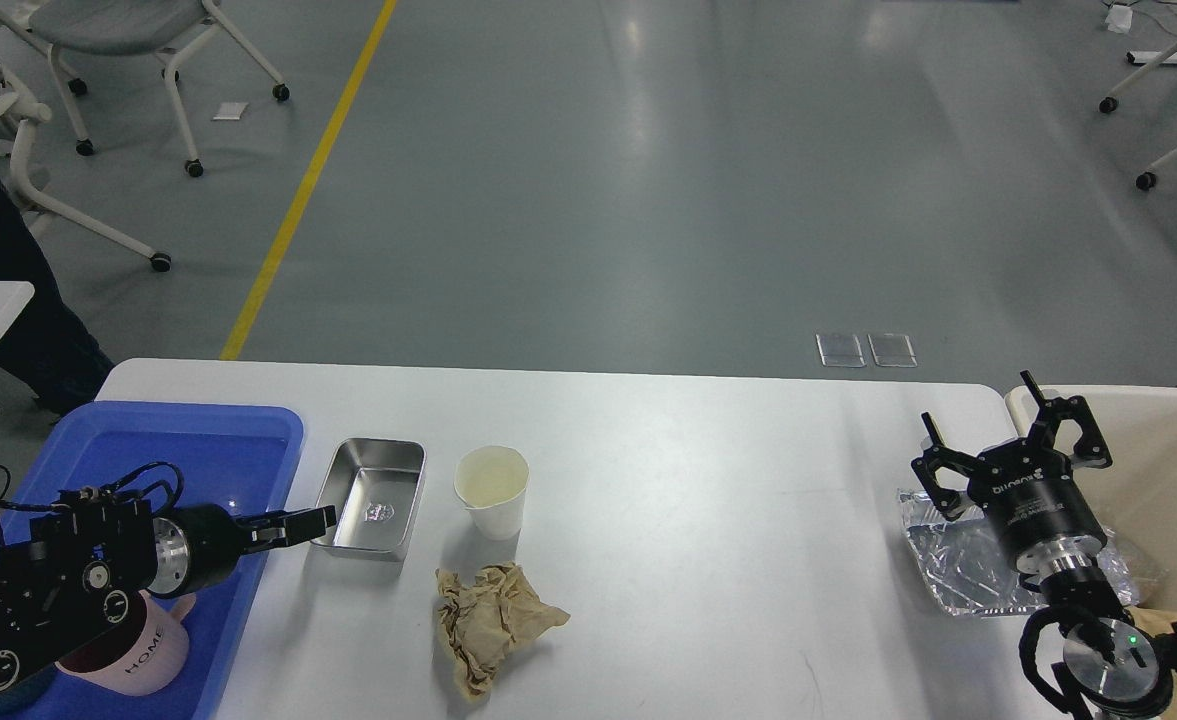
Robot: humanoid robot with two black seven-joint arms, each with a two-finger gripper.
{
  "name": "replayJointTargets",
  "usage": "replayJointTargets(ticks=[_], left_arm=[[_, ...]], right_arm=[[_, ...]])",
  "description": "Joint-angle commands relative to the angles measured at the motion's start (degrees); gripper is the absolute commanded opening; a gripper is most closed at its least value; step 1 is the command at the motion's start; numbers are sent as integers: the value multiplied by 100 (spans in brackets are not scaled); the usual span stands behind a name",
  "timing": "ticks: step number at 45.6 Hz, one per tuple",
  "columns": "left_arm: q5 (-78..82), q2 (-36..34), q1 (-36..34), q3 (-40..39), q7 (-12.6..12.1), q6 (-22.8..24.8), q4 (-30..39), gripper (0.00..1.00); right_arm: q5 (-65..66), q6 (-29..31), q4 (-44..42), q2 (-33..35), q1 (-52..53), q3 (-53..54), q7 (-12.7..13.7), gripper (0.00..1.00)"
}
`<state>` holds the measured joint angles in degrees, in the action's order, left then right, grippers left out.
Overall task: Tidy desktop
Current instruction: 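Grasp the steel tin with the left gripper and lift it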
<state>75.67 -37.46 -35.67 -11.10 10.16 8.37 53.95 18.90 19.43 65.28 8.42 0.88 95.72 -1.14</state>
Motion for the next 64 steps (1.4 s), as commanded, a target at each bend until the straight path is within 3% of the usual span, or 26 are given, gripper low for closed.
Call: replayJointTargets(ticks=[1,7,16,21,29,40,49,57,64], left_arm=[[-8,195,-19,21,30,-2,-183,55],[-8,212,-10,21,47,-2,-244,48],[1,221,60,29,38,7,-262,45],[1,213,87,38,91,42,-271,24],[-52,212,69,266,179,42,-280,2],[-96,212,34,302,407,42,-482,0],[-140,186,8,293,434,77,-456,0],[-289,-183,-1,249,504,235,-350,0],[-508,-709,-54,205,522,271,194,0]], right_arm=[[0,-1,-6,-16,-17,8,0,100],[0,-1,-6,-7,-17,8,0,100],[0,-9,-6,-7,0,8,0,100],[0,-9,-15,-7,0,8,0,100],[0,-9,-6,-7,0,8,0,100],[0,-18,-6,-7,0,17,0,100],[0,-27,20,-7,-8,17,0,100],[0,-27,11,-16,-8,17,0,100],[0,-27,11,-24,9,8,0,100]])
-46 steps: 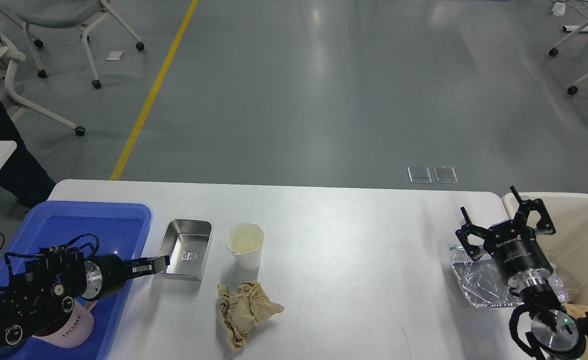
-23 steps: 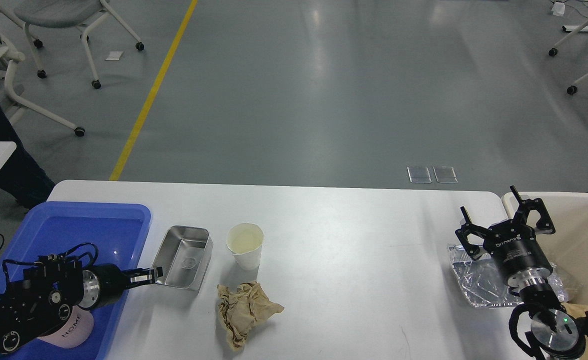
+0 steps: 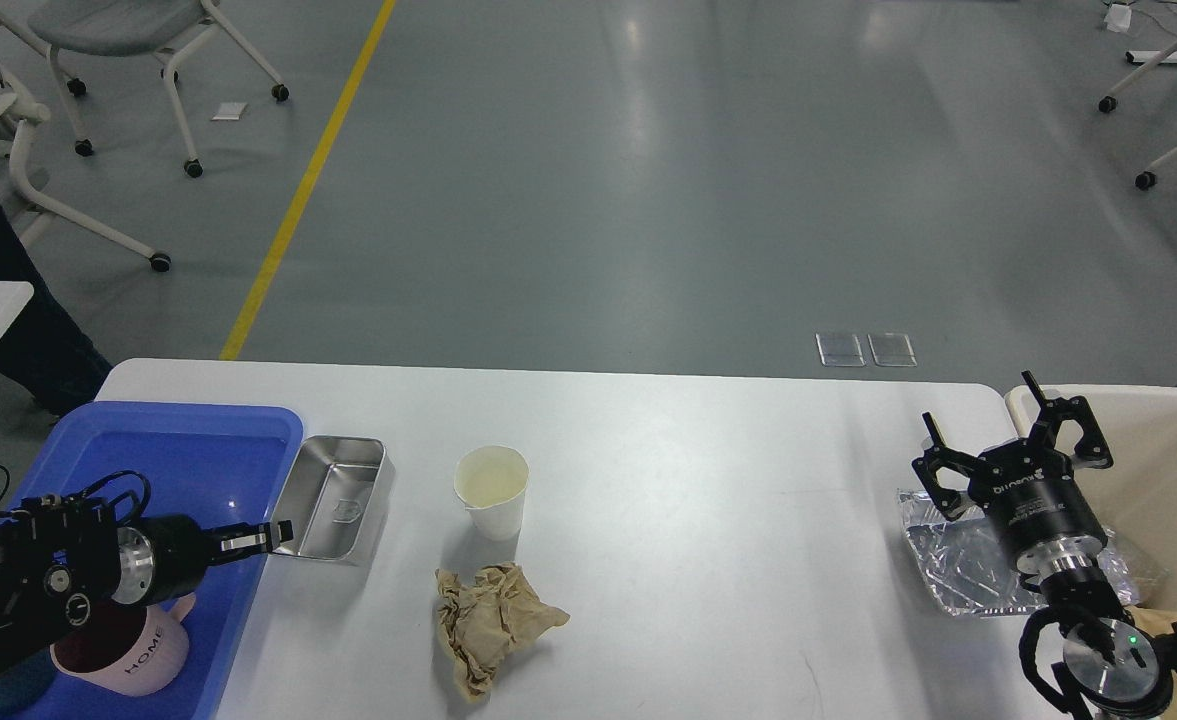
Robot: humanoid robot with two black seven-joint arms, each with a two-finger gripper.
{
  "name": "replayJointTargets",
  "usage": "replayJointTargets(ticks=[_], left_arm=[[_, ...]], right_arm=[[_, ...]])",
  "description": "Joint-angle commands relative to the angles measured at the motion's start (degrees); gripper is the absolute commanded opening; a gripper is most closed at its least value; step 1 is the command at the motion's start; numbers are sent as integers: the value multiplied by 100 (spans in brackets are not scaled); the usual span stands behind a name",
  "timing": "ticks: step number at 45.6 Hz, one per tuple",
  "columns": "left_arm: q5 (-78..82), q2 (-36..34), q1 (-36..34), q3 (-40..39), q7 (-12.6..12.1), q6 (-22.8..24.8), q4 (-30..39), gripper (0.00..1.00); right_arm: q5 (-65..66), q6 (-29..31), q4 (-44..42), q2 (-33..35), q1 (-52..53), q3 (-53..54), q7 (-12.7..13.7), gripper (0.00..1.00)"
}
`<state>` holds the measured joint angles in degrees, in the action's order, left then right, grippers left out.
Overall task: Tidy desktop
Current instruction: 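Grasp the steel tin with the left gripper and lift it, then place the steel tin in the blue tray and release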
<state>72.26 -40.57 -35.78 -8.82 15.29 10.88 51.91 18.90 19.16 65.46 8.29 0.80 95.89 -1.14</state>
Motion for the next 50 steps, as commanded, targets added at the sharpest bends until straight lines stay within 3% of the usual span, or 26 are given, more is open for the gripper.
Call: replayJointTargets(ticks=[1,13,23,33,43,50], left_arm=[[-194,-504,-60,-23,9,20,512,0],[-265,-1752,-87,-119,18,19,1699,0],[-467,-2824,-87,-313,26,441,2113,1],[-484,-3660,-78,-322,35,503,2315,1],[-520,-3380,1,-295,17,406,1798,1],[-537,-2598,10,-313,35,432,656,1]], right_arm=[[0,0,-7,-11,25,-9,0,100],[0,0,-7,-11,7,-27,0,100],[8,0,-7,-29,7,-53,0,100],[61,9,-7,-29,16,-53,9,100],[61,9,-7,-29,16,-62,0,100],[61,18,1,-29,-10,-53,0,100]])
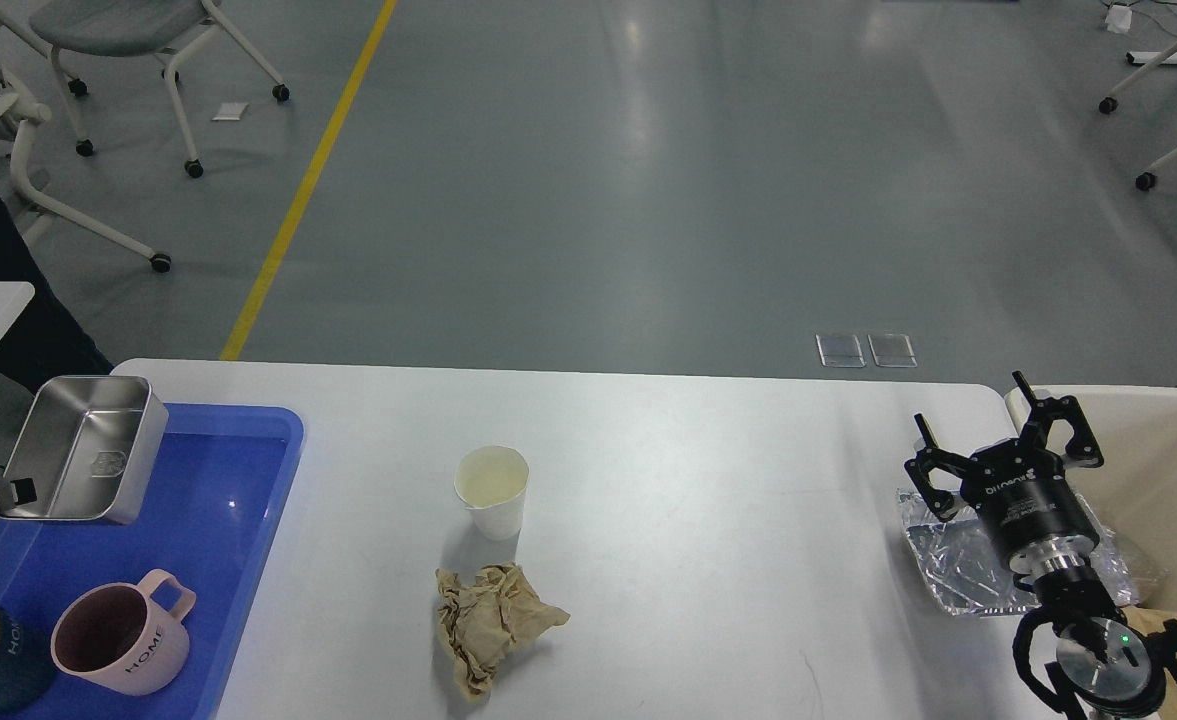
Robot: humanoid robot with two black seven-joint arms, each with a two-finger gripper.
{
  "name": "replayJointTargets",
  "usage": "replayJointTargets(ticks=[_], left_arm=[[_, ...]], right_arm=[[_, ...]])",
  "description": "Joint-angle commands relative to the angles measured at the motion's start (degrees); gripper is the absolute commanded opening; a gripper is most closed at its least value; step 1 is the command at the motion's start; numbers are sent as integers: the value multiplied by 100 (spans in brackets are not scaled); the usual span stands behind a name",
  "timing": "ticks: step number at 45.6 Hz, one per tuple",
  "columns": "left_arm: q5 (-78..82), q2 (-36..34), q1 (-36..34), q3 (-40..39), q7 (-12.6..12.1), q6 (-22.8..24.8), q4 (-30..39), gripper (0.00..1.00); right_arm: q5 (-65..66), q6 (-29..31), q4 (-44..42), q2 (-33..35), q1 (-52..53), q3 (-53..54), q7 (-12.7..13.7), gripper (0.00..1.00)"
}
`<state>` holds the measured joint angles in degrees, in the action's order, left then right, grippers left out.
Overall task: Tidy desktop
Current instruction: 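Place the steel tin in the blue tray and release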
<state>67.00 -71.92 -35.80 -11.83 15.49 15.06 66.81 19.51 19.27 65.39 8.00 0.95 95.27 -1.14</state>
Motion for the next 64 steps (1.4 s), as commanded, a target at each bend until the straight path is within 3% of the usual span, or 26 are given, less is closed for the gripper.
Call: replayJointTargets(ticks=[1,13,24,29,32,35,36,42,51,64], left_arm=[[-12,652,12,-4,15,15,-1010,1],[15,1909,12,84,77,24,-2461,3],[-12,2595,12,76,59,-3,-3498,6],[-21,2745,12,76,42,-11,-3640,12],[-29,2762,12,58,24,-29,-3640,24],[-47,2815,3,58,7,-55,-3640,57],[-56,2833,-6,67,7,-55,-3640,63],[-222,2841,-50,14,33,6,-3623,82],[-1240,2789,-243,-117,42,190,-3552,91],[-3333,2490,-278,-697,59,753,-3535,93]], right_arm=[[0,6,9,0,-25,9,0,100],[0,6,26,9,-69,53,0,100],[0,15,26,0,-113,53,0,100],[0,15,26,-8,-113,44,0,100],[0,15,17,0,-113,53,0,100],[0,15,26,0,-112,53,0,100],[0,15,26,0,-104,53,0,100],[0,6,26,0,-112,53,0,100],[0,6,17,0,-113,53,0,100],[0,6,26,-9,-113,9,9,100]])
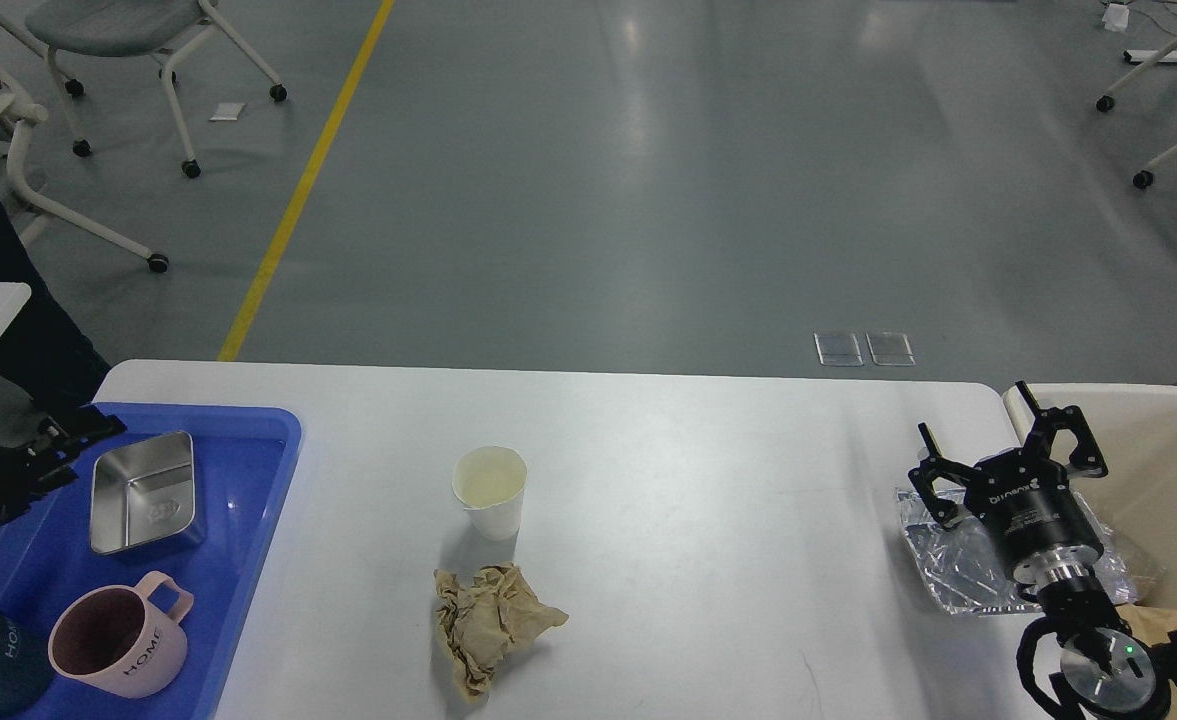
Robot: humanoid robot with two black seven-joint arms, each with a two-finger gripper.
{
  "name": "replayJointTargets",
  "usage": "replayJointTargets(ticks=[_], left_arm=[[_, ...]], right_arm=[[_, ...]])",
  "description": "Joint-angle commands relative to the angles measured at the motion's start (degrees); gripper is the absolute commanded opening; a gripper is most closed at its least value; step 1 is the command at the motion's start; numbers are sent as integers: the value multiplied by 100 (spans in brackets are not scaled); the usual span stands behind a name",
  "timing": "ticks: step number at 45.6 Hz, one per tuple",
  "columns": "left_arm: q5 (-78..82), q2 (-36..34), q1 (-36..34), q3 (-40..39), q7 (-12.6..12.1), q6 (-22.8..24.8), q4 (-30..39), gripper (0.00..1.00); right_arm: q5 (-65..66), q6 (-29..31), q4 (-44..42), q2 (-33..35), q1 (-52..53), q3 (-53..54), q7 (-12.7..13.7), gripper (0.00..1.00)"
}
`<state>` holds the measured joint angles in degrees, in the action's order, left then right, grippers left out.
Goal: Tidy desktop
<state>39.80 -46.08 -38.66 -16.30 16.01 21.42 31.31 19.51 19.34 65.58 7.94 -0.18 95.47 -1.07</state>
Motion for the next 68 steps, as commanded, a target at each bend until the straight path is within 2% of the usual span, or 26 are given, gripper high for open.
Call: replayJointTargets(ticks=[1,9,14,19,29,35,47,53,58,68], left_arm=[[-727,-103,16,-329,8,125,25,93],[-1580,-182,253,-804,8,46,647,93],[-2046,-533,447,-971,8,-111,1350,93],[-2345,-683,684,-1304,16,-507,2238,93],[-2390,-683,1826,-2394,25,-1210,4040,93],[-2390,-446,2380,-2921,25,-1483,4700,93],[-2390,766,3487,-4520,25,-1439,4815,95],[-2398,1724,3655,-5382,8,-1149,4570,96],[-2390,2094,3532,-5506,-45,-1132,4051,96],[-2337,2077,3225,-5462,25,-1088,3374,96]], right_arm=[[0,0,8,-3,0,-20,11,100],[0,-9,16,-3,0,-29,11,100],[0,-9,16,-3,0,-29,11,100],[0,-9,16,6,-9,-29,11,100],[0,-9,16,32,-44,-11,11,100],[0,0,16,58,-53,-3,11,100],[0,0,16,50,-123,-11,11,100],[0,0,16,59,-123,-3,11,100],[0,0,16,94,-132,6,11,100],[0,0,16,182,-132,41,11,100]])
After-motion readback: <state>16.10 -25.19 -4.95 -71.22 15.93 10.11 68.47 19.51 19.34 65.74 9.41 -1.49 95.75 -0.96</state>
